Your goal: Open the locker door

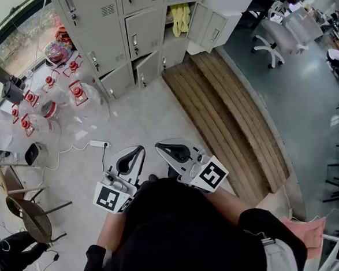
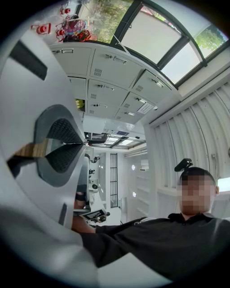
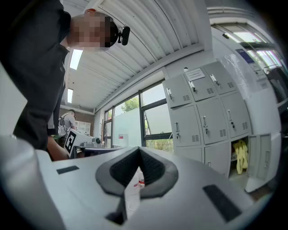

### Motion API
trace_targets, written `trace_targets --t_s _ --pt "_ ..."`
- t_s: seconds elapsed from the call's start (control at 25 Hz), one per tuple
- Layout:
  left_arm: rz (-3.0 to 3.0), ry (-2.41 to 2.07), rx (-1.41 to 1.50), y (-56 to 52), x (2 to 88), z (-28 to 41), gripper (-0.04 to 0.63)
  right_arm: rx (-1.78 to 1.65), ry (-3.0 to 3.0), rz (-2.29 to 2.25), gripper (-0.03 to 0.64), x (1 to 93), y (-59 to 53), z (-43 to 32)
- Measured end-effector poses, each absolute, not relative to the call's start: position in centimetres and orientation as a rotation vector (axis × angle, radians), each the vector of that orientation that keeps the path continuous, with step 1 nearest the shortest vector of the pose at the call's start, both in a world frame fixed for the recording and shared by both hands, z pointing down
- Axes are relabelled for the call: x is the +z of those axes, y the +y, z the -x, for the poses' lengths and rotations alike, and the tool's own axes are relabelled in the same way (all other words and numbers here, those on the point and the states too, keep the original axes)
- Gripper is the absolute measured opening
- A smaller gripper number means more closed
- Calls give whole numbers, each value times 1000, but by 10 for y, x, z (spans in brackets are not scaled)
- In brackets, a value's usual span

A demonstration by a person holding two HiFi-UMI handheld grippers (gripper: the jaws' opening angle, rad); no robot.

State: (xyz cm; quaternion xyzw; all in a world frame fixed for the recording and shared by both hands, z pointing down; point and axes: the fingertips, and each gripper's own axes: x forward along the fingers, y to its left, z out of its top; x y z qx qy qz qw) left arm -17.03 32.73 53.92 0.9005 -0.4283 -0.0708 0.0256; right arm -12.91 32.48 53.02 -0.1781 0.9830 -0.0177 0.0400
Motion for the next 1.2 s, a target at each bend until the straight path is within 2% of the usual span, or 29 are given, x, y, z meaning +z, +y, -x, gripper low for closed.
trace_targets --t_s 0.68,1.2 --pt "-2740 -1314 -208 282 555 181 17 -105 2942 505 11 531 287 136" --pt "-2753 -1364 -203 179 529 145 17 -70 2939 471 11 513 181 94"
